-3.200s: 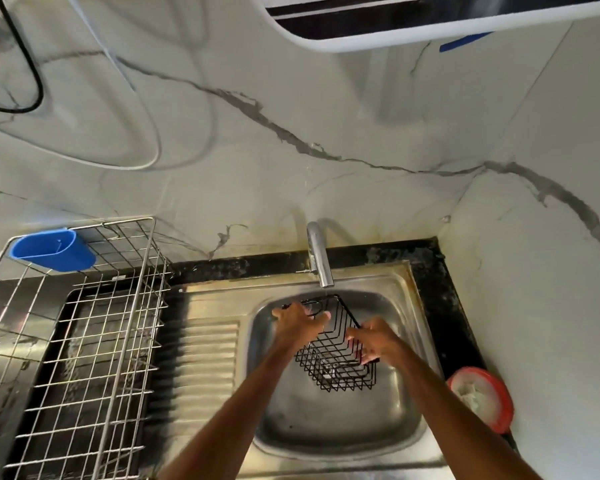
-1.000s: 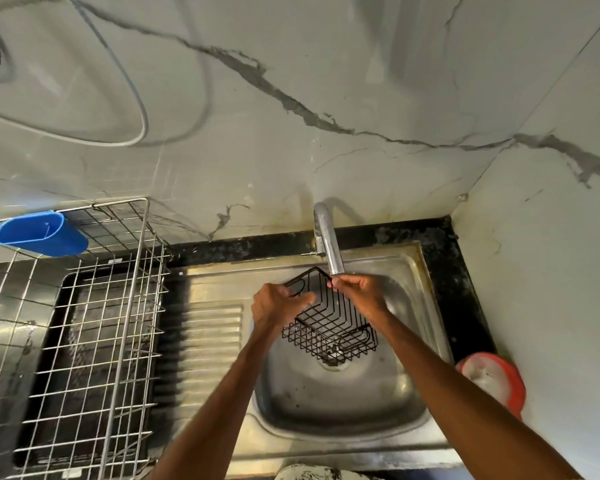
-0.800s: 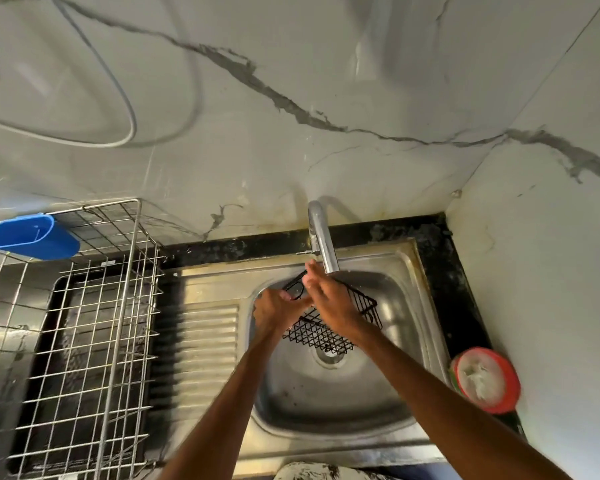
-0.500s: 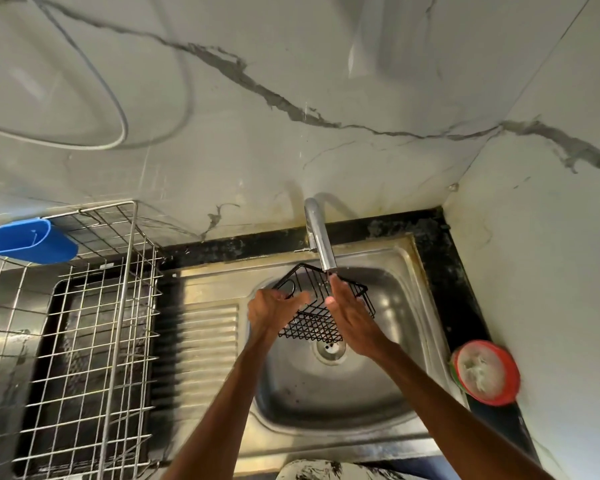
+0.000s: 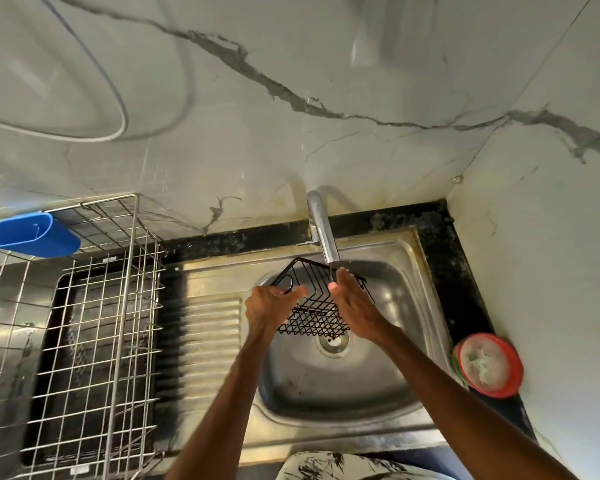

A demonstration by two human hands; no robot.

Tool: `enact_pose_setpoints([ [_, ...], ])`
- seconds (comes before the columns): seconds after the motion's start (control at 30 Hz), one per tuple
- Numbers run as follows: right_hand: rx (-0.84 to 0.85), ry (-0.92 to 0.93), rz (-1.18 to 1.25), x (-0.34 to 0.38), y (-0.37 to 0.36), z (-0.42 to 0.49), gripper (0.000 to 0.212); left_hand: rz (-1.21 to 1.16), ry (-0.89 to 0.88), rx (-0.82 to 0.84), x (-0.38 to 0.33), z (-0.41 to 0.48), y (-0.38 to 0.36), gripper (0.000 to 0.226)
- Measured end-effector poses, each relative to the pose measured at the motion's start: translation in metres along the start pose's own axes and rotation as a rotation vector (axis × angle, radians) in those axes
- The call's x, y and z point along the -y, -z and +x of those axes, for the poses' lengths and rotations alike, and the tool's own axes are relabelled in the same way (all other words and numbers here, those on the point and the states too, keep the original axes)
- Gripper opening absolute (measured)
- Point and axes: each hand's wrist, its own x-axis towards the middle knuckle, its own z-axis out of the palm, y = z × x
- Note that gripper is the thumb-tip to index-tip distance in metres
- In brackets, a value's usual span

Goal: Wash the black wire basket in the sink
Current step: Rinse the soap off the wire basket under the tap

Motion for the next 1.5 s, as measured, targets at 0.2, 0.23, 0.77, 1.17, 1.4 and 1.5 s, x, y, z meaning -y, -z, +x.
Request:
enact_pose_setpoints([
  [0.2, 0.009, 0.164, 0.062, 0.041, -0.002, 0.0, 0.071, -0.032, 0.01, 0.056, -0.024, 0.004, 0.003, 0.039],
  [0.23, 0.009, 0.193, 0.056, 0.048, -0.003, 0.004, 0.069, -0.046, 0.018, 0.062, -0.028, 0.005, 0.005, 0.033],
  [0.77, 0.029, 0.044, -0.005, 0.02, -0.004, -0.004, 0.081, 0.001, 0.142, 0.068, -0.011, 0.004, 0.01, 0.067],
  [1.17, 0.054, 0.091, -0.071, 0.005, 0.005, 0.012, 0.061, -0.191, 0.16, 0.042, 0.022, -0.004, 0.021, 0.054],
  [1.4, 0.088, 0.328, -0.267, 0.064, -0.005, 0.002, 0.068, -0.32, 0.18, 0.069, 0.017, -0.003, 0.021, 0.048],
  [1.5, 0.041, 0.272, -0.234, 0.058, 0.01, 0.005, 0.064, -0.352, 0.147, 0.068, 0.014, -0.004, 0.027, 0.033],
])
